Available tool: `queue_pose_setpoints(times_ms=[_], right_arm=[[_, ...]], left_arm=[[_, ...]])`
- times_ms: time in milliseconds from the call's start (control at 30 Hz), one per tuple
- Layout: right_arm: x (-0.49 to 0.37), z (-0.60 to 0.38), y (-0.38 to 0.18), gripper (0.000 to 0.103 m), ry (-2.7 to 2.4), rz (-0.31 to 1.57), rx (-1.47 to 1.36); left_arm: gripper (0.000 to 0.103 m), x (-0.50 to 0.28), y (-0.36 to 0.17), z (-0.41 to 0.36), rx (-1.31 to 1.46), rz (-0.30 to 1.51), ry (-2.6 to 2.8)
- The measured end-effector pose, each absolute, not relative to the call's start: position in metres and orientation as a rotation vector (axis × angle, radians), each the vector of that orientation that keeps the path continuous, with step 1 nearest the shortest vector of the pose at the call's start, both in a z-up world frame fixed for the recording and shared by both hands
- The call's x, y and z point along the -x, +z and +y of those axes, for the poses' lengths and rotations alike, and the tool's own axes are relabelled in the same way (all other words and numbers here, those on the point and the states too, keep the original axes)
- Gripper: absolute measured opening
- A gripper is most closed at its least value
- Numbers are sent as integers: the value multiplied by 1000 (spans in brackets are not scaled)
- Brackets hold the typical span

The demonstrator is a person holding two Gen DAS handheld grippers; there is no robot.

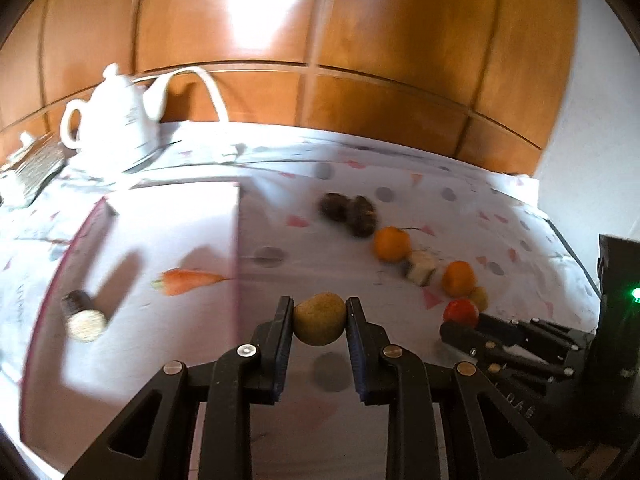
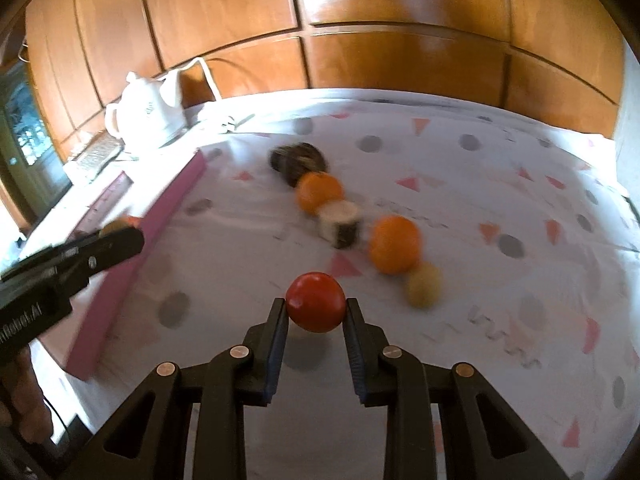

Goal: Organize fruits
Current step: 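Carry both fruits to the tray and open the left tool to release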

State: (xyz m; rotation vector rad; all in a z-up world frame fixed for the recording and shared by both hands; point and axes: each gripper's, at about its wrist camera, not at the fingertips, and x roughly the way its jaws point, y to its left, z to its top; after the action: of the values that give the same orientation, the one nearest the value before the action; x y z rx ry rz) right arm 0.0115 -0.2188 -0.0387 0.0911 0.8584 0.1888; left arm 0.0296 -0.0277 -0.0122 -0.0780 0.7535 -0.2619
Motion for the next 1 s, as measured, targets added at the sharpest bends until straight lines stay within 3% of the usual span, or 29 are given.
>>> queue_pose_setpoints(times_ms=[367,800,933,1000], right_arm=[[-47,-136,-5,28,477,854,-120],[-80,-60,-13,28,619,935,-103],[-84,-55,-16,30,624,948,-108],[-85,-55,-17,30,620,945,-117]], left_arm=[[26,-33,-22,70,192,779,47],[27,-30,-32,93,241,803,131],[39,-30,-31,95,243,795,152],[40,-29,-30,97,252,792,155]])
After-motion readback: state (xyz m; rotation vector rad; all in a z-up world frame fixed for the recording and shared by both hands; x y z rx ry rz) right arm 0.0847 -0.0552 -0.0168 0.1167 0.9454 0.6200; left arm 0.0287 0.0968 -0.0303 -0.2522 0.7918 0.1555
